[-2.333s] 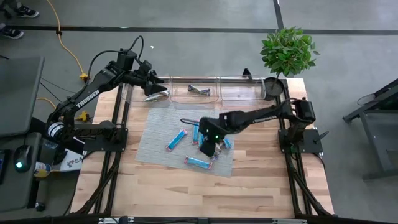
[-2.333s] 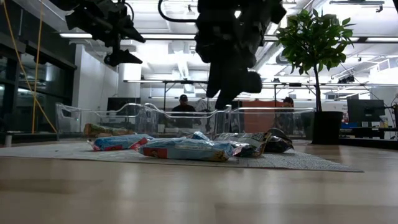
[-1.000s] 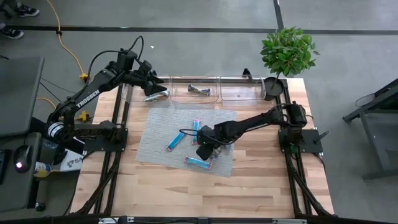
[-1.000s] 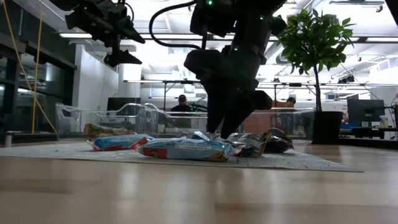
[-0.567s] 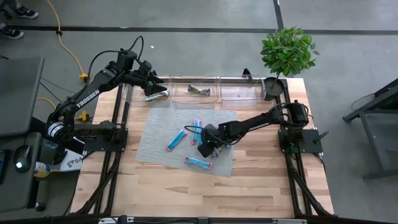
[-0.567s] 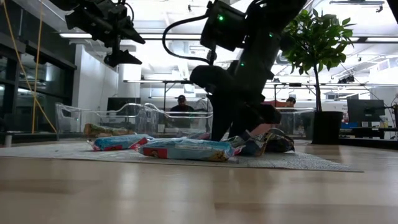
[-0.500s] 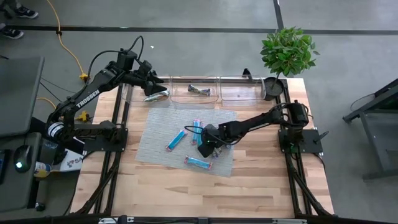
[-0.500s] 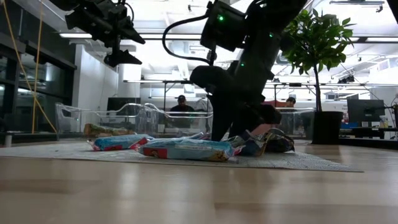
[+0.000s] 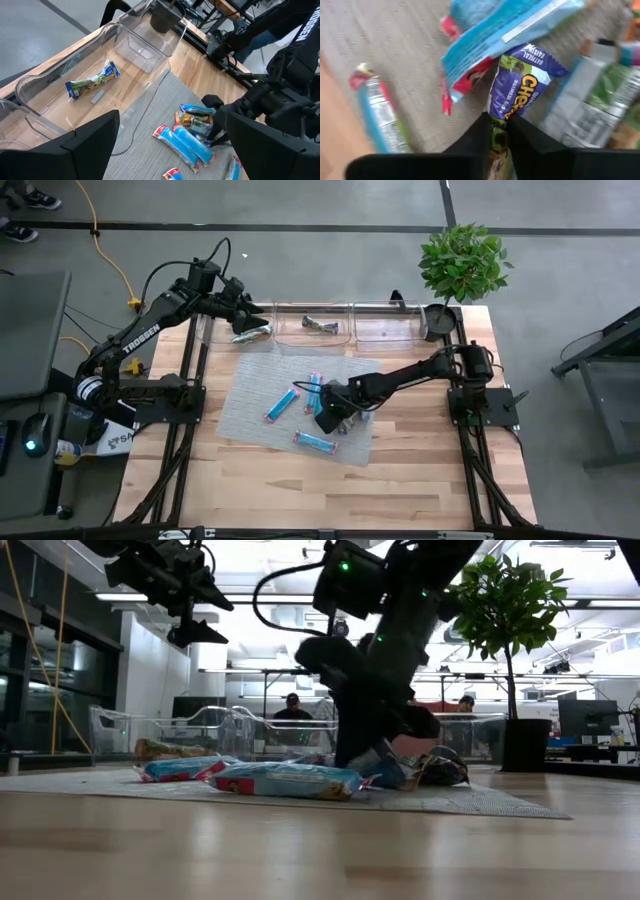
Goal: Pick and place Granola Bars by type
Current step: Put the blue granola bar into the middle transparent bin
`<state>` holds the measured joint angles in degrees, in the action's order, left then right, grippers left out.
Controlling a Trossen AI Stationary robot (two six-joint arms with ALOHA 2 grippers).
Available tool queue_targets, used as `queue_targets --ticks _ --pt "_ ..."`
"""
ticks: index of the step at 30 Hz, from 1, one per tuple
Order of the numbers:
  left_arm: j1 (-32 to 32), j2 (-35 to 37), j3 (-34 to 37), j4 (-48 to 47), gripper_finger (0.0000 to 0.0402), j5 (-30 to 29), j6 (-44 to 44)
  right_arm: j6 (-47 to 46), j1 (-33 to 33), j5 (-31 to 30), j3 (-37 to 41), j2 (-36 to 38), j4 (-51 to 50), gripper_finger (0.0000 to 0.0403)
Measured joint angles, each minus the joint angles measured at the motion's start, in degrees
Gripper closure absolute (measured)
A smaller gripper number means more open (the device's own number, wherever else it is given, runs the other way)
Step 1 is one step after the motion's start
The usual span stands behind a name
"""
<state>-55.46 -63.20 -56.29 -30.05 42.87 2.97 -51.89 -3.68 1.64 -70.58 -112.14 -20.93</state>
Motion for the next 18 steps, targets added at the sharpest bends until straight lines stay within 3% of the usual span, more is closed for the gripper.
queue_targets --ticks 4,9,18 --pt "0.0 0.0 0.0 -0.02 0.0044 -0.01 0.29 2.92 0.04 1.56 -3.14 -0.04 -0.09 0.0394" --pt "0.0 0.0 0.0 -0.02 0.0044 -0.01 0.29 6.8 0.84 0.43 -9.79 -0.04 -4.91 0.0397" --pt "0.0 0.0 0.0 -0.01 0.0044 0.0 0.29 22.34 9.31 -12.76 -27.2 0.04 -18.24 0.0399"
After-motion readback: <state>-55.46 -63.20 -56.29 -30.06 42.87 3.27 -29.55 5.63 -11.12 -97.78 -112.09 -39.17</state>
